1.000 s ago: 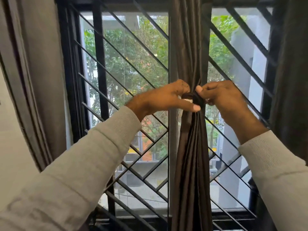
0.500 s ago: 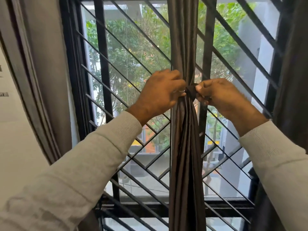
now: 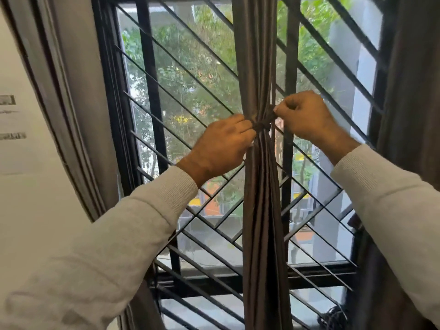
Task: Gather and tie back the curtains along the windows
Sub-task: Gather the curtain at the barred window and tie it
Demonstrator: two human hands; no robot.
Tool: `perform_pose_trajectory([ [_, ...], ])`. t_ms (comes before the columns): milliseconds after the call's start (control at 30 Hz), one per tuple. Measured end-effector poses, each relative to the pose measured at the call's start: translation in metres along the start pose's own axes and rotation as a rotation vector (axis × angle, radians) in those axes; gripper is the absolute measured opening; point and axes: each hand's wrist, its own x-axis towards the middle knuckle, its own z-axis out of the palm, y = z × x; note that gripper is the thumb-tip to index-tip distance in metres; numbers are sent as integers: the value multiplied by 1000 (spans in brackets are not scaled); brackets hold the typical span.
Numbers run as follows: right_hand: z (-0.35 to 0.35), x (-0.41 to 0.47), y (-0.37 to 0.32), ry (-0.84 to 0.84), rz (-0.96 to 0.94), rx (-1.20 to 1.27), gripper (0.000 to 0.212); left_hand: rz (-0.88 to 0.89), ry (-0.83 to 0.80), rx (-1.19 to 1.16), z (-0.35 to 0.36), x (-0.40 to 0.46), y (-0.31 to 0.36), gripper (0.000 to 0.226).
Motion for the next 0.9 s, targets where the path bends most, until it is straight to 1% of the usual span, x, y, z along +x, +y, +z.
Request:
perform_pose_trajectory([
  [100, -3, -5, -8, 25, 41, -77, 34, 2, -54, -63, -9, -9, -5, 15],
  [233, -7, -12, -25, 22, 110, -159, 33, -23, -85, -152, -22, -21, -9, 17],
  [333, -6, -16, -36, 20, 118, -195, 34, -39, -138, -208, -32, -25, -14, 16],
  [400, -9, -19, -41, -27, 107, -194, 34, -87, -223, -255, -36, -24, -21, 18],
  [500, -16, -25, -44, -106, 85, -171, 35, -222, -379, -358, -40, -17, -32, 26],
  [567, -22, -32, -44, -133, 80, -213, 33, -295, -424, -385, -41, -7, -36, 33],
  [633, -28, -38, -38, -145, 88, -263, 29, -321, -425, -391, -40, 6, -36, 33],
  [733, -42, -46, -24, -148, 126, -327, 24, -312, -420, -380, -31, 28, -29, 29],
  [900, -83, -55, 17, -158, 170, -515, 26, -246, -408, -372, 4, 67, -7, 28],
])
